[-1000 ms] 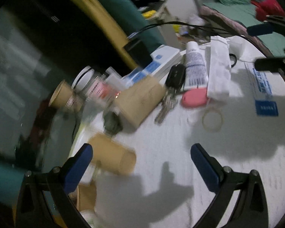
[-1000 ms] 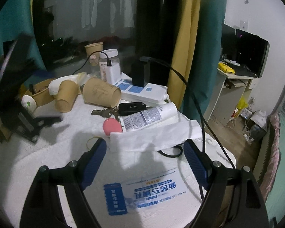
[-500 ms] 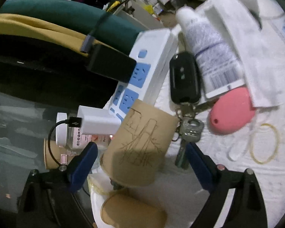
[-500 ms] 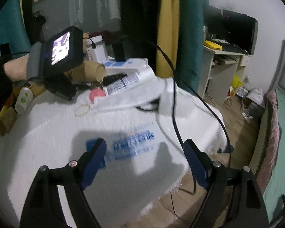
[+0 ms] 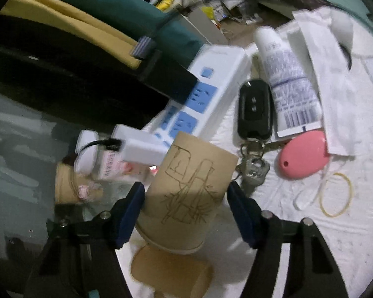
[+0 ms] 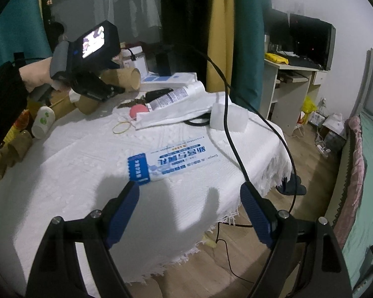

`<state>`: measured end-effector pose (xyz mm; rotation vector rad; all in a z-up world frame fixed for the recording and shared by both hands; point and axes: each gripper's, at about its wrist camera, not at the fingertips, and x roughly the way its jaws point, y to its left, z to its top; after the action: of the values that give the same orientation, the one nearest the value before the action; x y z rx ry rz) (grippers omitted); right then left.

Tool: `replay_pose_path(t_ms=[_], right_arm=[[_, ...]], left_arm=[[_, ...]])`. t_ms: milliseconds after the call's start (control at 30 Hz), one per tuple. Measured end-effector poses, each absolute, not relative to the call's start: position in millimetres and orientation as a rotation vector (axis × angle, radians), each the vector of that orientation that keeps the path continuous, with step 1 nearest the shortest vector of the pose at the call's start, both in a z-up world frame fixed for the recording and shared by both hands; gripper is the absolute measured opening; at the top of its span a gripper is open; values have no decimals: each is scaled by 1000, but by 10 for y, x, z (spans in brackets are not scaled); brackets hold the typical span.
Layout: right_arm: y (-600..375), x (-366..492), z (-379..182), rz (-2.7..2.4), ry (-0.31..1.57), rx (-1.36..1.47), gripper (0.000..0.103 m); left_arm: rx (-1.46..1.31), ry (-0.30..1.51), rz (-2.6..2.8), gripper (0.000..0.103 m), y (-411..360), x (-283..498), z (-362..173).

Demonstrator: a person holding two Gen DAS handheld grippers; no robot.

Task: Flip cup upright
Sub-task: 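Close the left gripper on the side of the brown paper cup, then lift the cup with the left gripper and carry it toward the right gripper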

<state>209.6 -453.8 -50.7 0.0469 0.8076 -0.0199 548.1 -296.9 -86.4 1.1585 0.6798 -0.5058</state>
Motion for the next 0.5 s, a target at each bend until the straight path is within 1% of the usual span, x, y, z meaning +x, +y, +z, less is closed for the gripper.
replay_pose_path(t_ms=[133, 267, 500], right_arm=[[-4473, 1986, -390, -15, 786, 61, 81], [-4329, 1833, -319, 3, 772, 82, 81], [-3918, 1426, -132, 57, 736, 107, 81]], left_arm=[[1096, 664, -513, 68, -2805, 5154, -502], [1052, 652, -542, 68, -2553, 4577, -174], [1091, 633, -610, 68, -2159, 3172, -64]])
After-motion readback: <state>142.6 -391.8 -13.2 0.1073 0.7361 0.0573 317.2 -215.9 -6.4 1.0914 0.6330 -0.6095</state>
